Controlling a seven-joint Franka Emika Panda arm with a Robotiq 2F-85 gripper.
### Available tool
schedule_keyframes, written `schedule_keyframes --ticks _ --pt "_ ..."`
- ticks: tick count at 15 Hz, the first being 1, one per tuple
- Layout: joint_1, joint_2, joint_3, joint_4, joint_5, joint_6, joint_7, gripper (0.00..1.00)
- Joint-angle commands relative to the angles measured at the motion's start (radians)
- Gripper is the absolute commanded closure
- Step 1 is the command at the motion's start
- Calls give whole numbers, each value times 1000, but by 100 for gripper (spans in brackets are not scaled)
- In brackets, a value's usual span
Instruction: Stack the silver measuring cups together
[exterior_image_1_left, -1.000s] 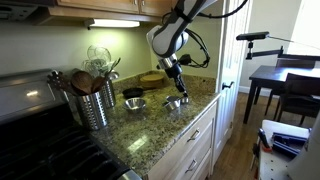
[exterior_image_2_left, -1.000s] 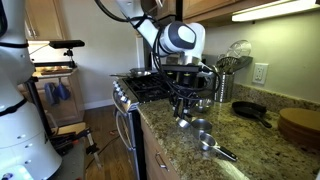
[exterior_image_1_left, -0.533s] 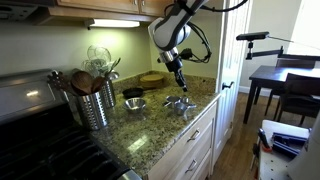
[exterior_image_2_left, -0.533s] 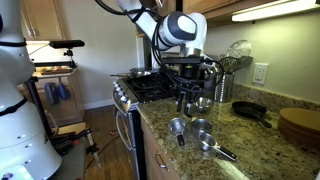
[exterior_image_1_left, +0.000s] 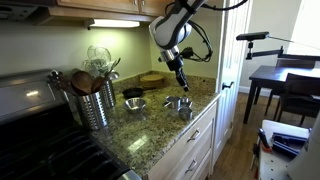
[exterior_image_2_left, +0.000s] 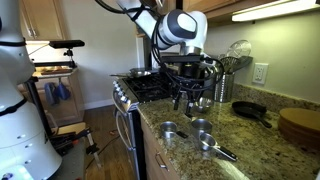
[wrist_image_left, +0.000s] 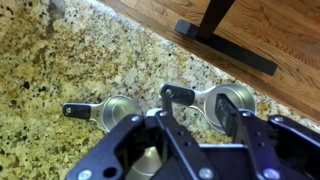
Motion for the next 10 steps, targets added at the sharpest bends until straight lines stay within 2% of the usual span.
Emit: schedule_keyframes --ticks 1,4,8,10 --pt "-7 -31 -3 -23 -3 -33 13 18" --pt "-9 -29 -5 -17 6 -57 28 1" --pt "-8 -29 -17 -17 22 -59 189 0" --pt "-12 -33 -18 -31 7 -31 179 0"
